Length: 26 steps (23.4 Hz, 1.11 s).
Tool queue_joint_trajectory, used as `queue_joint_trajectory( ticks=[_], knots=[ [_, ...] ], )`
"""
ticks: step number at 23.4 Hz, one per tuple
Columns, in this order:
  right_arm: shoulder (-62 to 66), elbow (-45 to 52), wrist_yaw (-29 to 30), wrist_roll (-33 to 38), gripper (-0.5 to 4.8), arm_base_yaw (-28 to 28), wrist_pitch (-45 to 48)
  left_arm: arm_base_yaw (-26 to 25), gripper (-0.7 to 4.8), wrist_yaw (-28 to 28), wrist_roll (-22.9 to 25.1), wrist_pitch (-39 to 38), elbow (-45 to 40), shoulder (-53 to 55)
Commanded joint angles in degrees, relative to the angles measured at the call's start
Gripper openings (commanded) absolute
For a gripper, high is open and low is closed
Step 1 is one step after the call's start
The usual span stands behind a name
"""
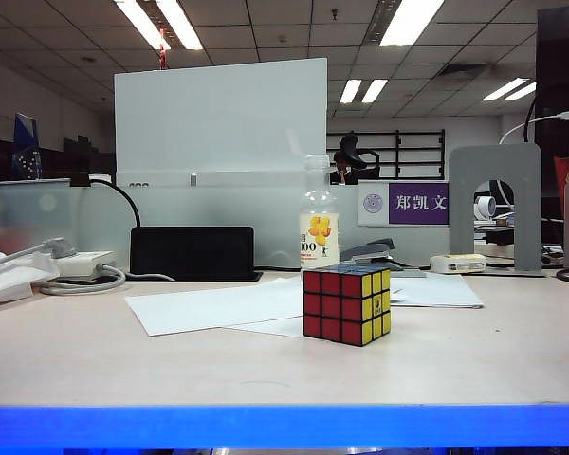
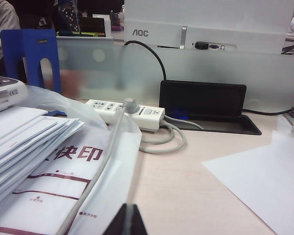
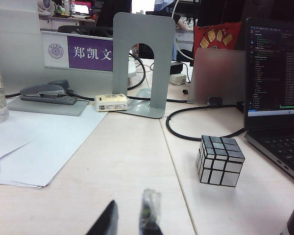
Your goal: Rotate the Rubik's Cube so that the bottom side is facing up.
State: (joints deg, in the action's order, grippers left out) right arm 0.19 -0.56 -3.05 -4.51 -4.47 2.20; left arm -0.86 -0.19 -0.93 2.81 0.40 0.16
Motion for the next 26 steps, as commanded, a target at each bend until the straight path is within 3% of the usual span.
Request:
queue_joint_trajectory(
  ticks=[1,12,17,20,26],
  knots=[
    [-0.1,0.5,-0.3,0.0,0.72,-0.1,1.0,-0.1,-0.05,0.2,0.0,1.0,0.1,-0.1],
    [-0.1,0.5,-0.2,0.3,0.72,0.0,1.0,-0.1,-0.05,0.2,0.0,1.0,0.1,-0.1],
    [-0.1,-0.5,0.4,11.8,0.64,0.0,1.4,-0.1,-0.05,0.2,0.0,1.0,0.1,-0.1],
    [-0.1,-5.3,2.4,14.8,0.08,0.0,-0.4,-0.1,-0.06,0.2,0.0,1.0,0.1,-0.1],
    [10.6,-22.9,12.2,7.0,0.13,0.0,-10.1,-0.1,-0.06,0.2,0.0,0.9,0.1,-0.1]
  ],
)
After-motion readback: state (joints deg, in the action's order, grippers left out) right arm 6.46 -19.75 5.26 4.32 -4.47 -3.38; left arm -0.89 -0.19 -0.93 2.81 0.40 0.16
